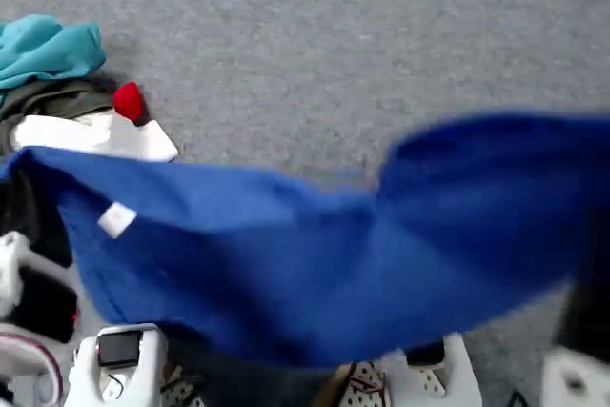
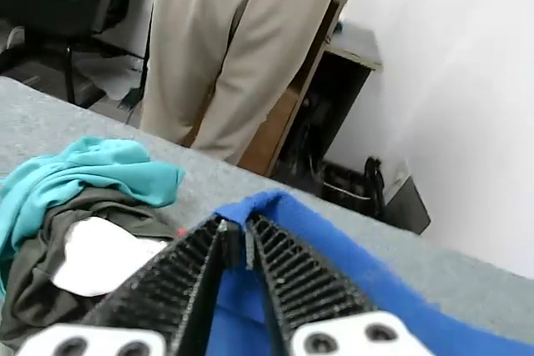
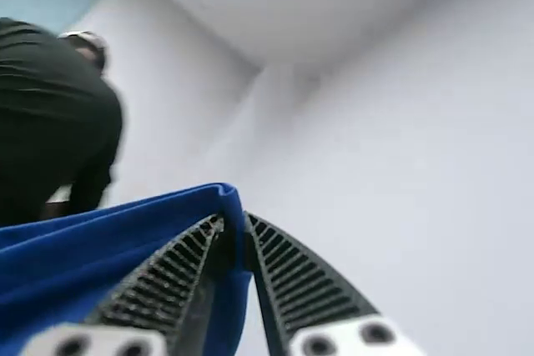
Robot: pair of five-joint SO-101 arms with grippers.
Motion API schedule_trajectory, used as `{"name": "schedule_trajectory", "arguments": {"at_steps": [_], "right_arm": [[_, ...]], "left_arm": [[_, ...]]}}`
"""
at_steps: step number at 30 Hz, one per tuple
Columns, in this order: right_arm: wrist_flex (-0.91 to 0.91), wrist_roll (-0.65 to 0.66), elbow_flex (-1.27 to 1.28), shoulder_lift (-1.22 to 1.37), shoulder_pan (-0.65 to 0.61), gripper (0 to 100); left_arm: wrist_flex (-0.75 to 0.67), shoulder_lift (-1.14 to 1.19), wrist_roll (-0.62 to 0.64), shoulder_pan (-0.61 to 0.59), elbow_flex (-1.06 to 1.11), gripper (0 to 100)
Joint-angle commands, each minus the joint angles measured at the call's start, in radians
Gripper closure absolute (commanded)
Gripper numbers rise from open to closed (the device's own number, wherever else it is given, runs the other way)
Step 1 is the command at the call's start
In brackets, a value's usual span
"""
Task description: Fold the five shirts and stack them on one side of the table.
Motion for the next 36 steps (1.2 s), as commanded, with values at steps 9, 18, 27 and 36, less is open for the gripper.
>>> {"name": "schedule_trajectory", "arguments": {"at_steps": [9,18,27,36], "right_arm": [[0.107,0.015,-0.004,0.01,0.111,99.5],[-0.087,0.014,0.438,0.07,0.116,99.6],[-0.494,0.018,0.839,0.255,0.013,99.5],[-0.769,0.012,0.866,0.625,-0.079,99.6]], "left_arm": [[0.008,-0.153,-0.021,-0.002,0.209,98],[-0.201,0.143,0.037,-0.002,0.301,98],[-0.608,0.496,0.083,0.0,0.358,98],[-0.7,0.728,0.08,0.046,0.356,98]]}}
